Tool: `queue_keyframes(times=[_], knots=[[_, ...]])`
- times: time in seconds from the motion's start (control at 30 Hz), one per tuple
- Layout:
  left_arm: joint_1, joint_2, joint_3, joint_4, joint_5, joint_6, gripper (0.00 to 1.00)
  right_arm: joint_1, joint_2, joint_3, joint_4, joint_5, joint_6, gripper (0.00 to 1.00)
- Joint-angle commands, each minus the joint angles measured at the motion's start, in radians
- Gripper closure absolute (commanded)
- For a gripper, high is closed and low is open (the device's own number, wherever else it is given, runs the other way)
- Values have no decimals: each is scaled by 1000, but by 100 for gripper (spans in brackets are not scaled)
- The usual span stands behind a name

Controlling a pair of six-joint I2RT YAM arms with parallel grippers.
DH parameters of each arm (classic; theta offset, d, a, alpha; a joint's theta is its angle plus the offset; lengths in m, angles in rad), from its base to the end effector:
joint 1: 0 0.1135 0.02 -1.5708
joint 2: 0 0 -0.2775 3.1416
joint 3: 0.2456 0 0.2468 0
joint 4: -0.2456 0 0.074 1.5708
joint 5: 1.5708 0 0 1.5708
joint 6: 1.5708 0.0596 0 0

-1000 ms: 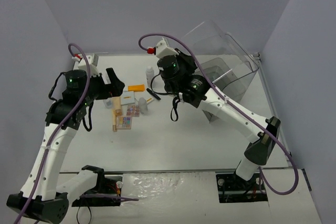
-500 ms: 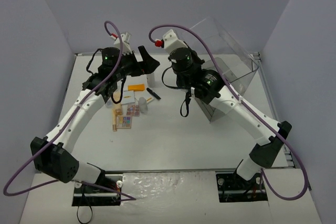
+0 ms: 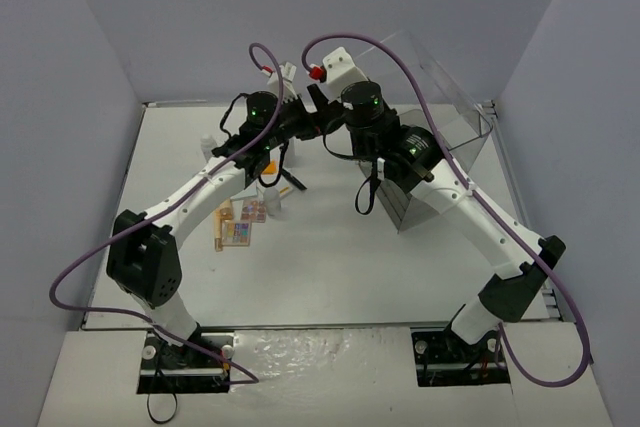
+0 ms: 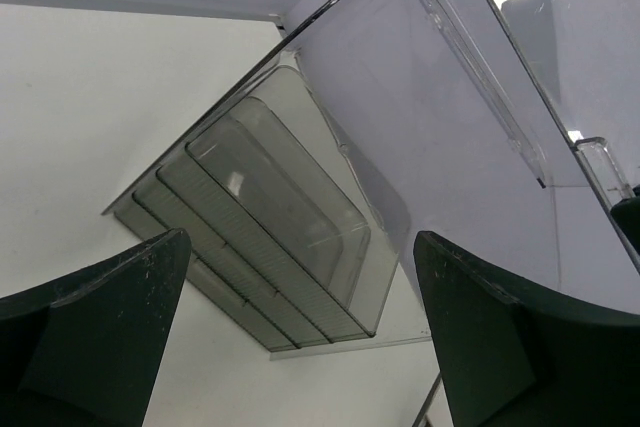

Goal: Organize the makeup

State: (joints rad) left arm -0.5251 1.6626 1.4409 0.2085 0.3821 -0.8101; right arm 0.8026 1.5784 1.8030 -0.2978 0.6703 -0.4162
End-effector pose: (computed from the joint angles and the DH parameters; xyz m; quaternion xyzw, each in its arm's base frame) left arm 0.3535 -0.2305 0.3940 0.0328 0.7107 -0.5331 0.4579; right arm 0.2785 0.2350 0.4940 -0.2123 0.6954 -0.1130 0.6772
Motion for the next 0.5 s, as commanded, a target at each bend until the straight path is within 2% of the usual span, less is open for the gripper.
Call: queue_keyframes(times=[0.0,0.27,0.47], knots=[[-21,27,90,260,45,-135,8,-21,-51,45,44,1,22,96],[-61,122,147,433,71,-309,8,-27,-52,48,41,-27,36,96],[-88,145,166,470,76,-352,8,-29,-49,54,40,-35,41,96]])
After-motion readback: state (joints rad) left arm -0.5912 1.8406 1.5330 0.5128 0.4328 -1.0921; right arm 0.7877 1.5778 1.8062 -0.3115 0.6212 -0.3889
